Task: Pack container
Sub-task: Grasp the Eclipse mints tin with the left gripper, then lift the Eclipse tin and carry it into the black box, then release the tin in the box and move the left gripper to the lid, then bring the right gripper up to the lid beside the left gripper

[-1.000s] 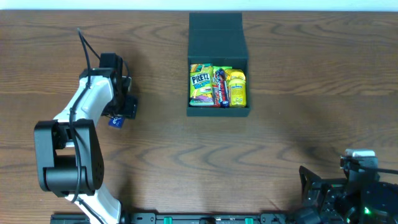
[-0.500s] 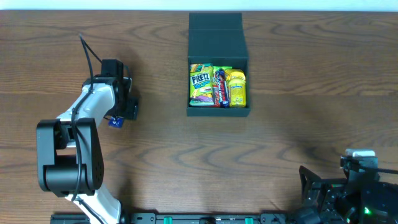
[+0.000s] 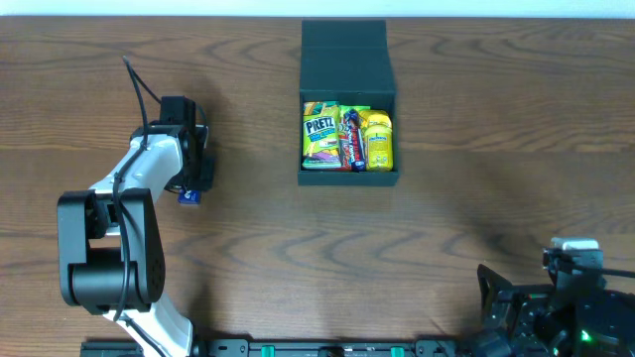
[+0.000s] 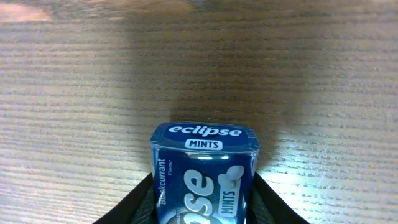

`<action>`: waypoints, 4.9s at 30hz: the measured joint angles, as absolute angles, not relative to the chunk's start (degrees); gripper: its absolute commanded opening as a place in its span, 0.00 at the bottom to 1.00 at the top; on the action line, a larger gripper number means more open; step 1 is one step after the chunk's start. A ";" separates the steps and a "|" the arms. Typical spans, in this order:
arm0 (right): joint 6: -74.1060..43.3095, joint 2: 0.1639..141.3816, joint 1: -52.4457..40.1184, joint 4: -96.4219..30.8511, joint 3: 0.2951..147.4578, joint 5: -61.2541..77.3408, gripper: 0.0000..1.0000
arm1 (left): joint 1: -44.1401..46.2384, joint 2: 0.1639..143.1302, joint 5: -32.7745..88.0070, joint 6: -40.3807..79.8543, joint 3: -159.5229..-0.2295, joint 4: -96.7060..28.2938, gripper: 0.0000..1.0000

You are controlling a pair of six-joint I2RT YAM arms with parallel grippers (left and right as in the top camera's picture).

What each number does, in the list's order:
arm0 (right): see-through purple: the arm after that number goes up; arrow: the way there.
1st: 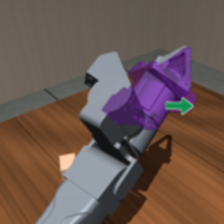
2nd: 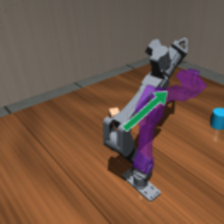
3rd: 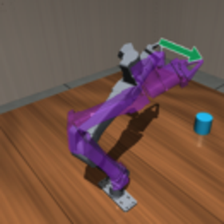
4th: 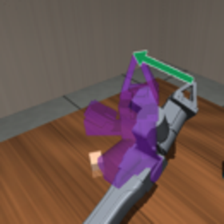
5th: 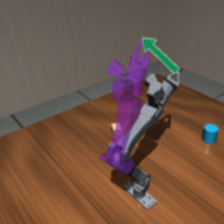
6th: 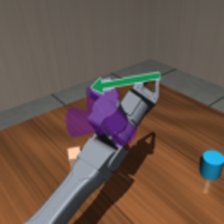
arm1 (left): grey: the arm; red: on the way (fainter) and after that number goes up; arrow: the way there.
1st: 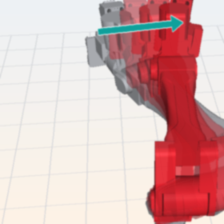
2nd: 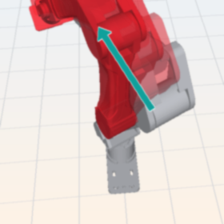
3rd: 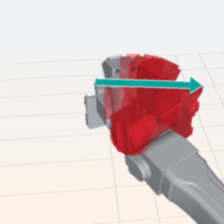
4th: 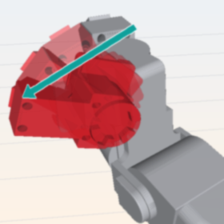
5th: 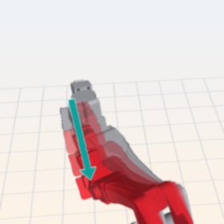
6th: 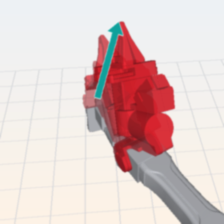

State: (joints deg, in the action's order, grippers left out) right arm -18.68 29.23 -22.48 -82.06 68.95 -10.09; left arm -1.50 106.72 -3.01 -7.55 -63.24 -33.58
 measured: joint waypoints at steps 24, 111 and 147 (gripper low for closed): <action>-18.68 29.23 -22.48 -82.04 68.95 -10.09 0.99 | 16.73 107.15 11.88 7.75 -90.19 -31.31 0.06; -18.68 29.23 -22.48 -82.06 68.95 -10.09 0.99 | -4.34 116.18 29.02 11.73 -93.17 -15.44 0.06; -16.29 69.63 -15.33 -31.83 66.85 -2.00 0.49 | 5.91 116.18 32.84 12.62 -93.17 -11.55 0.06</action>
State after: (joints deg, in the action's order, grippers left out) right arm -16.29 69.63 -15.33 -31.83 66.85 -2.00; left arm 5.91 116.18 32.84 12.62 -93.17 -11.55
